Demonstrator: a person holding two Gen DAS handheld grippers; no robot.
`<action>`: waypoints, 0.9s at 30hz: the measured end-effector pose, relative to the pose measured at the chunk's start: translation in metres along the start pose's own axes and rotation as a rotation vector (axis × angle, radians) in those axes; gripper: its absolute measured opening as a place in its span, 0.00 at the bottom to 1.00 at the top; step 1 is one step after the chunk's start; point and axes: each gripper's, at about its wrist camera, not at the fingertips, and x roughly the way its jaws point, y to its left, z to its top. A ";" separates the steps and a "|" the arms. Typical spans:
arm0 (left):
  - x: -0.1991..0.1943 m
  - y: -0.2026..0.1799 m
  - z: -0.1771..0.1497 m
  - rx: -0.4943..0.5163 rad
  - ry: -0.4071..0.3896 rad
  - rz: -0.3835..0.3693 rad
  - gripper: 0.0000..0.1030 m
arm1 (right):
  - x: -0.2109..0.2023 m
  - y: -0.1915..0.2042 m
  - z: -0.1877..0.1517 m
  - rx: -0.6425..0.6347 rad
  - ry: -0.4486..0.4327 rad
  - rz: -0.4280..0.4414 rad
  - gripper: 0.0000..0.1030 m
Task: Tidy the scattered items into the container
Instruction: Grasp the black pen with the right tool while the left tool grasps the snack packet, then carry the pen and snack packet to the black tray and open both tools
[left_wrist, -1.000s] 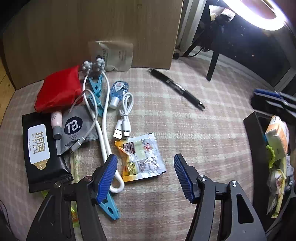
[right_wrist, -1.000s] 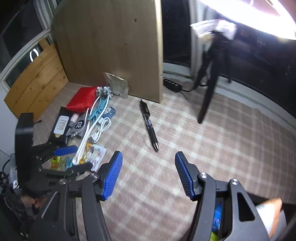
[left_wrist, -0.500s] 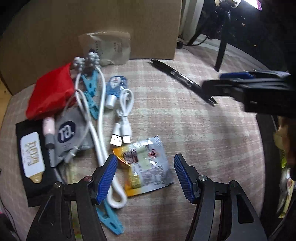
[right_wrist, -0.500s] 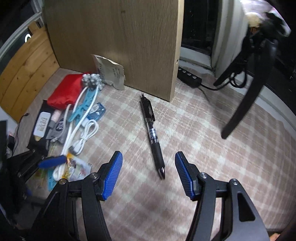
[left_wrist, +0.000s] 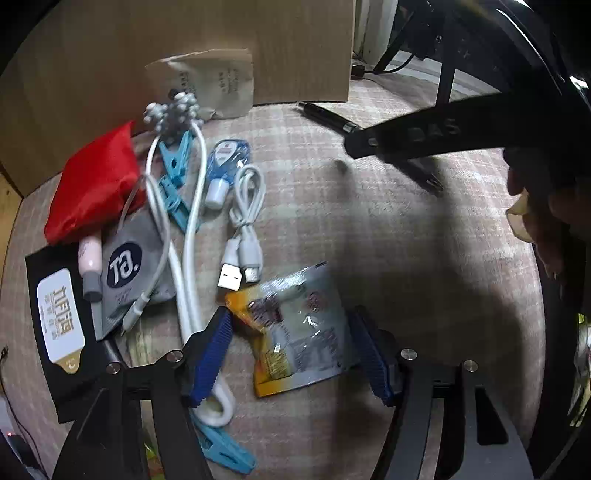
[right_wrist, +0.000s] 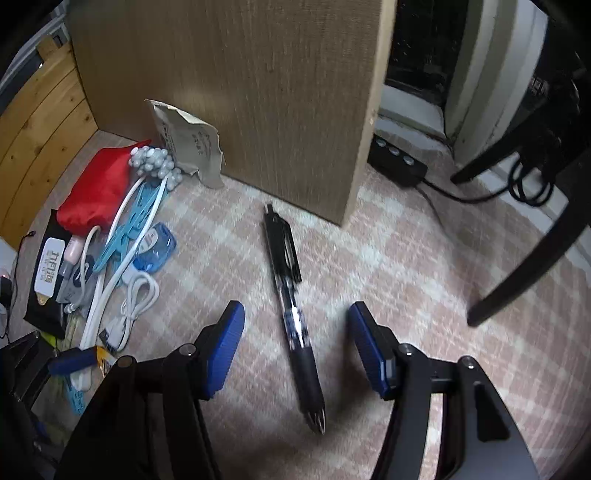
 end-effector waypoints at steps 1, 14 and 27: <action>0.000 -0.003 0.001 0.011 -0.007 -0.001 0.59 | 0.001 0.002 0.001 -0.016 -0.003 -0.012 0.57; -0.007 -0.009 -0.019 0.046 -0.074 -0.061 0.49 | -0.012 0.000 -0.015 -0.046 0.025 -0.048 0.11; -0.026 0.014 -0.051 -0.034 -0.079 -0.156 0.10 | -0.037 -0.013 -0.049 0.019 0.018 -0.007 0.11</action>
